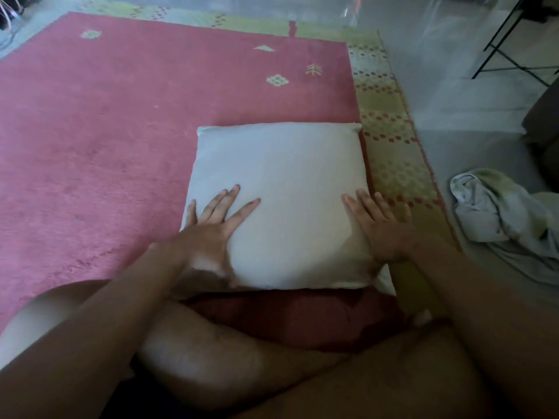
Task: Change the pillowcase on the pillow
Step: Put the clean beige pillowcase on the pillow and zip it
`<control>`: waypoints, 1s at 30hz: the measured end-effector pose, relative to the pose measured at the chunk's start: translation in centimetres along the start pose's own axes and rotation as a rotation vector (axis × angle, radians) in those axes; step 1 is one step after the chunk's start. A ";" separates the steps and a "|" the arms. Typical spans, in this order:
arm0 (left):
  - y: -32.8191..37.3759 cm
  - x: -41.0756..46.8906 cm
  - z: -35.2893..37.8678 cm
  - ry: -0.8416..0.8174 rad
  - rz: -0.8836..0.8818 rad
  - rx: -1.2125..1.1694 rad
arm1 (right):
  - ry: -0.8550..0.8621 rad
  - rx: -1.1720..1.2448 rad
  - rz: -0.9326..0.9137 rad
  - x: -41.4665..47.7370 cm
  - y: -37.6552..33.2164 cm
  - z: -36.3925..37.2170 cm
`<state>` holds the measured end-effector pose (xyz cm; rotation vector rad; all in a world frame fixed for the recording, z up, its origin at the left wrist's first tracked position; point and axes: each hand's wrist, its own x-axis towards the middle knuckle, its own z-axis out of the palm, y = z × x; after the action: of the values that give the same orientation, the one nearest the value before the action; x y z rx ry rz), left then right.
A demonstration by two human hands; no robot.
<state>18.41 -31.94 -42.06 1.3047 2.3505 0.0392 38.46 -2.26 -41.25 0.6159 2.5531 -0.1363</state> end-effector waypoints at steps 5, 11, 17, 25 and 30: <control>0.6 3.4 -4.7 0.080 -0.112 -0.434 | 0.038 0.438 -0.196 3.2 -4.9 -6.5; 0.7 16.3 -6.6 0.315 -0.298 -0.234 | 0.352 0.254 -0.118 14.6 -13.7 -9.0; -5.7 21.4 -6.6 0.305 -0.459 -0.250 | 0.417 0.247 0.105 22.1 -9.0 -9.4; -13.0 22.5 -3.4 0.391 -0.388 -0.459 | 0.362 0.393 0.064 24.2 -0.4 -8.2; -10.6 19.1 -4.5 0.448 -0.528 -0.367 | 0.509 0.224 0.134 19.4 -1.4 -8.4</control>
<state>-0.50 -21.43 -47.63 0.5136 2.8081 0.6200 19.14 6.03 -43.66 1.0143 2.9945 -0.2487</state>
